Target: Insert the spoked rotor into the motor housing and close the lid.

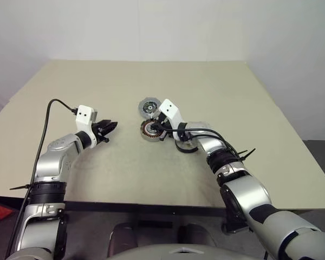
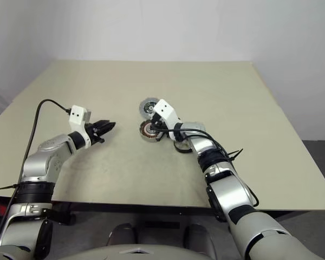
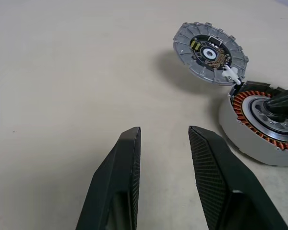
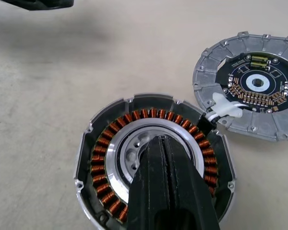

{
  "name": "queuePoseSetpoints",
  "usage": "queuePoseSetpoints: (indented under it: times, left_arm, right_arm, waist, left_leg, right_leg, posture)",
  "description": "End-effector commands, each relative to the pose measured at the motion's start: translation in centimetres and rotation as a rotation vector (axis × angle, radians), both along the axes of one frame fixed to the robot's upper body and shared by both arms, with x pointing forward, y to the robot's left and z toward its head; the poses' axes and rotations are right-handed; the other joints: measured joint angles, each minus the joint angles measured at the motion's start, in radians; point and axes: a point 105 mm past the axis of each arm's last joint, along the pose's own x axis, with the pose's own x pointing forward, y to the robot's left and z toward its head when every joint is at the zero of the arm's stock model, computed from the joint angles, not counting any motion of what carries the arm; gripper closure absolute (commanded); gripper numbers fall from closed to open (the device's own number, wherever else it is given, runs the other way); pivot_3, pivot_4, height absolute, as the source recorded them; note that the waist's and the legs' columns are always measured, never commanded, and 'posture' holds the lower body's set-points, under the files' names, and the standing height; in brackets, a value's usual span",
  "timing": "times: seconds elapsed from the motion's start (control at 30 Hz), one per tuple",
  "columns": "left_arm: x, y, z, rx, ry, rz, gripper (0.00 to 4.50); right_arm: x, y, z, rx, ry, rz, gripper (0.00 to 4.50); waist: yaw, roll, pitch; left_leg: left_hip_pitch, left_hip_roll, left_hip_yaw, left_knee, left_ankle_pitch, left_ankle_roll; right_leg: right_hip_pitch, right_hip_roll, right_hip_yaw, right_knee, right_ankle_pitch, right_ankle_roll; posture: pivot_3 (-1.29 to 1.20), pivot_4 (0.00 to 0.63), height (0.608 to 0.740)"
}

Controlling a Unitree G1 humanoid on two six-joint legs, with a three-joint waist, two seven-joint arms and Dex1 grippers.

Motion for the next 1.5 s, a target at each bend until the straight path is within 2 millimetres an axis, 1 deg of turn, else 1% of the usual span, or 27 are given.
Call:
queuePoseSetpoints:
  times: [0.03, 0.17, 0.37, 0.47, 0.63, 0.8, 0.97, 1.1, 1.2, 1.33, 1.4, 1.5]
  left_arm:
    - [0.7, 0.6, 2.1, 0.007, -0.075, 0.012, 2.81]
    - [0.9, 1.1, 2.4, 0.008, -0.085, 0.03, 2.81]
    - [1.2, 1.8, 2.7, 0.014, -0.094, 0.045, 2.81]
    - [1.2, 1.8, 2.6, 0.017, -0.093, 0.047, 2.81]
    - [1.0, 1.4, 1.9, 0.019, -0.078, 0.035, 2.81]
    - [0.9, 1.1, 1.6, 0.019, -0.072, 0.03, 2.81]
    - [0.8, 1.0, 1.5, 0.018, -0.068, 0.025, 2.81]
    - [0.8, 1.1, 1.5, 0.019, -0.069, 0.026, 2.81]
    - [0.7, 1.3, 1.6, 0.021, -0.071, 0.034, 2.81]
    - [0.8, 2.1, 1.8, 0.023, -0.074, 0.059, 2.81]
    - [0.8, 2.4, 1.9, 0.024, -0.077, 0.066, 2.81]
    - [0.8, 2.4, 1.9, 0.025, -0.078, 0.066, 2.81]
  right_arm:
    - [0.0, -0.1, 0.7, -0.007, -0.019, 0.007, 4.48]
    - [-0.3, -0.1, 0.7, -0.013, -0.021, 0.023, 4.48]
    - [-2.1, 0.5, 0.3, -0.027, -0.012, 0.096, 4.48]
    - [-2.2, 0.6, 0.3, -0.028, -0.012, 0.096, 4.48]
    - [-1.4, 0.7, 1.8, 0.003, -0.042, 0.071, 4.48]
    - [-0.4, 0.7, 3.5, 0.031, -0.079, 0.043, 4.48]
    - [0.7, 0.2, 3.9, 0.017, -0.097, 0.014, 4.48]
    - [1.1, -0.1, 3.2, 0.007, -0.079, -0.009, 4.48]
    - [0.8, -0.1, 1.3, -0.012, -0.033, -0.015, 4.48]
    - [0.0, 0.1, -0.5, -0.03, 0.01, -0.011, 4.48]
    - [0.0, 0.0, -0.8, -0.034, 0.012, -0.021, 4.48]
    - [0.8, -0.4, 0.1, -0.017, -0.01, -0.062, 4.48]
  waist:
    - [0.0, 0.0, 0.0]
    - [0.001, 0.0, 0.0]
    - [0.0, -0.001, 0.0]
    - [0.0, -0.001, 0.0]
    - [0.0, -0.001, 0.0]
    - [0.0, -0.001, 0.0]
    - [0.0, -0.001, 0.0]
    - [0.0, -0.001, 0.0]
    - [0.0, -0.001, 0.0]
    - [-0.001, -0.001, -0.001]
    - [-0.002, -0.001, -0.001]
    - [-0.002, -0.001, -0.001]
  left_leg:
    - [0.0, 0.0, 0.0, 0.0, 0.0, 0.0]
    - [0.0, 0.0, 0.0, 0.0, 0.0, 0.0]
    - [0.0, 0.0, 0.0, 0.0, 0.0, 0.0]
    - [0.0, 0.0, 0.0, 0.0, 0.0, 0.0]
    - [0.0, 0.0, 0.0, 0.0, 0.0, 0.0]
    - [0.0, 0.0, 0.0, 0.0, 0.0, 0.0]
    - [0.0, 0.0, 0.0, 0.0, 0.0, -0.001]
    - [0.0, 0.0, 0.0, 0.0, 0.0, -0.001]
    - [0.0, 0.0, 0.0, 0.0, 0.0, -0.001]
    - [0.0, 0.0, 0.0, 0.0, 0.0, -0.001]
    - [0.0, 0.0, 0.0, 0.0, 0.0, -0.001]
    - [0.002, 0.0, 0.0, 0.0, 0.001, -0.001]
  right_leg:
    - [0.0, 0.0, 0.0, 0.0, 0.0, 0.0]
    - [0.0, 0.0, 0.0, 0.0, 0.0, 0.0]
    - [0.0, 0.0, 0.0, 0.0, 0.0, 0.0]
    - [0.0, 0.0, 0.0, 0.0, 0.0, 0.0]
    - [0.0, 0.0, 0.0, 0.0, 0.0, 0.0]
    - [0.0, 0.0, 0.0, 0.0, 0.0, 0.0]
    - [0.0, 0.0, 0.0, 0.0, 0.0, 0.0]
    - [0.0, 0.0, 0.0, 0.0, 0.0, 0.0]
    - [0.0, 0.0, 0.0, 0.0, 0.0, 0.0]
    - [0.0, 0.0, 0.0, 0.0, 0.0, 0.0]
    - [0.0, 0.0, 0.0, 0.001, 0.0, 0.0]
    - [0.001, 0.0, 0.0, 0.001, 0.0, 0.0]
  posture:
    - [0.0, 0.0, 0.74]
    - [0.0, 0.0, 0.74]
    - [0.0, 0.0, 0.74]
    - [0.0, 0.0, 0.74]
    - [0.0, 0.0, 0.74]
    - [0.0, 0.0, 0.74]
    - [0.0, 0.0, 0.74]
    - [0.0, 0.0, 0.74]
    - [0.0, 0.0, 0.74]
    - [0.0, 0.0, 0.74]
    - [0.0, 0.0, 0.74]
    - [0.0, 0.0, 0.74]
